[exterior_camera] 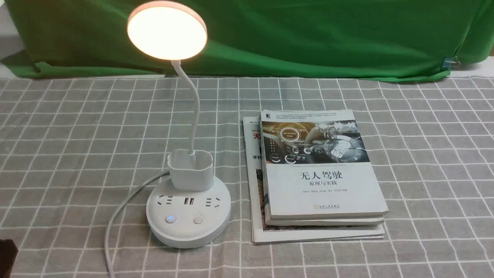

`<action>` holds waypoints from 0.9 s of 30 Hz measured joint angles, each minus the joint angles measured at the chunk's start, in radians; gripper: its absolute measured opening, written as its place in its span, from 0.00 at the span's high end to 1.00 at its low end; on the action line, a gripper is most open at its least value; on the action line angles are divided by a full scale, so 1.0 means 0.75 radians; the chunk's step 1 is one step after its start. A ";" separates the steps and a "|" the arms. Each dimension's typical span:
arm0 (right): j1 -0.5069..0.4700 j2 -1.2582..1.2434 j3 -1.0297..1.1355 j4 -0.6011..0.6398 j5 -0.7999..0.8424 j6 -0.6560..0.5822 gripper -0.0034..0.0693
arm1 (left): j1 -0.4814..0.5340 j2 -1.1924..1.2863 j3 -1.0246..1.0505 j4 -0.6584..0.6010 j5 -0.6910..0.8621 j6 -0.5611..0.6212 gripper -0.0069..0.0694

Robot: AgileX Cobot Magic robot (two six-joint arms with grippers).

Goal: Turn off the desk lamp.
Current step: Use the left arm to press the button switch on the lamp holder

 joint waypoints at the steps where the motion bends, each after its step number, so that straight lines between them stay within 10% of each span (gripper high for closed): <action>1: 0.000 0.000 0.000 0.000 0.000 0.000 0.90 | 0.000 0.000 0.000 0.000 0.000 0.000 0.88; 20: 0.000 0.000 0.000 0.000 0.000 0.000 0.90 | 0.000 0.000 0.000 -0.041 -0.031 -0.007 0.88; 27: 0.000 0.000 0.000 0.000 0.000 0.000 0.90 | 0.000 0.000 0.000 -0.582 -0.255 -0.145 0.88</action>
